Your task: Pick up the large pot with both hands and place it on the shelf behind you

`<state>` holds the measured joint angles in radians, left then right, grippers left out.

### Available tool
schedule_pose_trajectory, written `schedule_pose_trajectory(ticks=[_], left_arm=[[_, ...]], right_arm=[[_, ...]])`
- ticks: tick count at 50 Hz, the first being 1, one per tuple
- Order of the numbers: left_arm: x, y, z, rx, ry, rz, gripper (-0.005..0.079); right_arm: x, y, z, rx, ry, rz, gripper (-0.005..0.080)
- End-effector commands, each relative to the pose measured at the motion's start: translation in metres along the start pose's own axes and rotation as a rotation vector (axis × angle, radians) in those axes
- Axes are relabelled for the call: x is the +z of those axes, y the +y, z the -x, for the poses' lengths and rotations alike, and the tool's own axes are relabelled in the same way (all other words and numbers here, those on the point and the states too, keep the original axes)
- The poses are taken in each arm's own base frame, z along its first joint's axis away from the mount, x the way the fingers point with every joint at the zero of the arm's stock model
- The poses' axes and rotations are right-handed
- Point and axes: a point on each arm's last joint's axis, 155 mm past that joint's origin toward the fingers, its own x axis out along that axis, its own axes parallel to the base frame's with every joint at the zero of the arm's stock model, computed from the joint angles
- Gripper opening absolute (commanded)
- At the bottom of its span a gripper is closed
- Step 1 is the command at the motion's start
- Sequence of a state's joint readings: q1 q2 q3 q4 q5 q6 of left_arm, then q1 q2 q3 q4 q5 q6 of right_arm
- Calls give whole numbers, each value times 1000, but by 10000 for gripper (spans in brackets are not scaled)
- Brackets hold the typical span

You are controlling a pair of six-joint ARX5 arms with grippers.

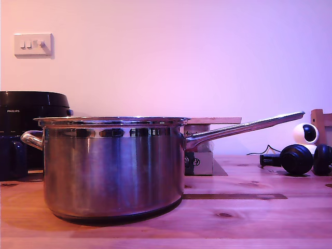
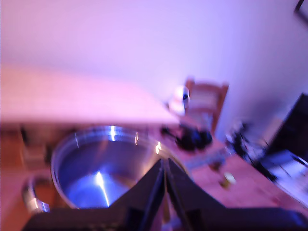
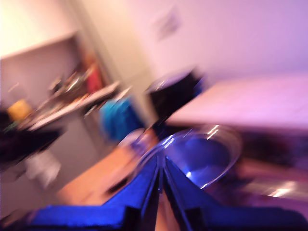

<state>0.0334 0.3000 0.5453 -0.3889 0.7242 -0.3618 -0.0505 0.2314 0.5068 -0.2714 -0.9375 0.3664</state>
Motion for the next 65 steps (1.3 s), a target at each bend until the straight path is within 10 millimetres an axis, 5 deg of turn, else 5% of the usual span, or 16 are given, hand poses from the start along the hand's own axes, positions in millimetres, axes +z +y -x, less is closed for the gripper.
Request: schedule_pose_trajectory(ticks=[1, 10, 18, 32, 43, 53, 60, 65], left_arm=[[8, -3, -1, 2, 24, 15, -19], [38, 3, -6, 74, 48, -50, -19], [73, 16, -18, 152, 46, -85, -19], [96, 48, -45, 247, 91, -87, -19], [74, 72, -60, 287, 198, -10, -11], [47, 104, -77, 340, 305, 63, 142], [16, 127, -89, 372, 416, 147, 171], [-3, 141, -96, 388, 482, 192, 240]], right_arm=[[8, 10, 0, 33, 19, 18, -11], [35, 19, -2, 28, 52, 35, -11], [58, 4, -8, -56, 73, 108, -11], [48, -42, -26, -156, 263, 99, -11], [28, -72, -41, -210, 444, 165, -10], [6, -88, -51, -236, 606, 230, 1], [-4, -99, -61, -243, 692, 302, 4], [-10, -105, -69, -239, 748, 387, 86]])
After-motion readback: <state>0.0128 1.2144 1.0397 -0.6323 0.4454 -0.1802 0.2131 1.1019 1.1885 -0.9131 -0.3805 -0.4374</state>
